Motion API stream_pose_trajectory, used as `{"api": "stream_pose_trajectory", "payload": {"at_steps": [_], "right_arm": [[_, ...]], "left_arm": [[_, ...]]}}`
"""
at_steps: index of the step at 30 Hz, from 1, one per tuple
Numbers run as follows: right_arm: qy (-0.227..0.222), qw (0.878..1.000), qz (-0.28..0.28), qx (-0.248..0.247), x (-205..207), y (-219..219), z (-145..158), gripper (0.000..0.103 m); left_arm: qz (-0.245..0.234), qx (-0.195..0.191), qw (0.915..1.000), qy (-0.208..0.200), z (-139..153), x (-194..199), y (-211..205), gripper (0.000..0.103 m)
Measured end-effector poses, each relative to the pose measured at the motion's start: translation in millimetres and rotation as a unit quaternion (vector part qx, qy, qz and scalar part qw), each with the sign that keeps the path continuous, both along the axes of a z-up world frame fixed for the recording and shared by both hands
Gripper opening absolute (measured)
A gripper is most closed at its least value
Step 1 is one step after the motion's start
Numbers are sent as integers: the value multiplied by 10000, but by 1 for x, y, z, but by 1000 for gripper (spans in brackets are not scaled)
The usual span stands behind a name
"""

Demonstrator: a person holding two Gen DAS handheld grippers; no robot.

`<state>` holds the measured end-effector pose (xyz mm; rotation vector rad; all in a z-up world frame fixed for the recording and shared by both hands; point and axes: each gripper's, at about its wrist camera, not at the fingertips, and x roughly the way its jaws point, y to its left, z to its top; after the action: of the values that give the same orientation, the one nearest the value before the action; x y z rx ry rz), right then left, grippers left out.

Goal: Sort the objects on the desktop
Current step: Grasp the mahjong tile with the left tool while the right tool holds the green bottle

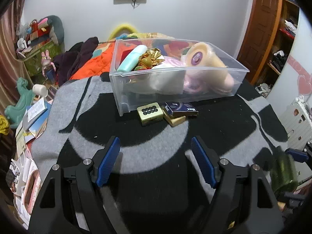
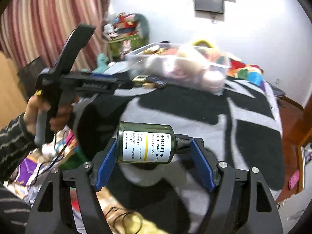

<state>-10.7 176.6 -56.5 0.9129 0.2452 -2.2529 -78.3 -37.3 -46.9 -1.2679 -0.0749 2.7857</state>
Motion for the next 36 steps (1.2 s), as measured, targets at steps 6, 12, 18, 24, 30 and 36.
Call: {"api": "stream_pose_trajectory", "payload": {"at_steps": [6, 12, 18, 24, 30, 36], "right_arm": [[33, 9996, -237, -155, -11, 5, 1, 72], [44, 9993, -337, -153, -27, 11, -5, 72], [25, 9983, -559, -160, -41, 19, -10, 72], [-133, 9977, -616, -268, -48, 23, -16, 72], [-137, 9978, -583, -292, -45, 24, -14, 72], [-122, 9977, -621, -243, -48, 22, -14, 72]], "left_arm": [[105, -209, 9997, -35, -2, -19, 2, 57], [260, -172, 9990, -313, -14, -42, 1, 50], [515, -32, 9983, -289, -18, -50, 2, 50], [649, 2, 9978, -123, -19, -44, 7, 31], [812, 238, 9963, -178, -26, -40, -11, 6], [774, 470, 9956, -235, -24, -31, -28, 4]]}}
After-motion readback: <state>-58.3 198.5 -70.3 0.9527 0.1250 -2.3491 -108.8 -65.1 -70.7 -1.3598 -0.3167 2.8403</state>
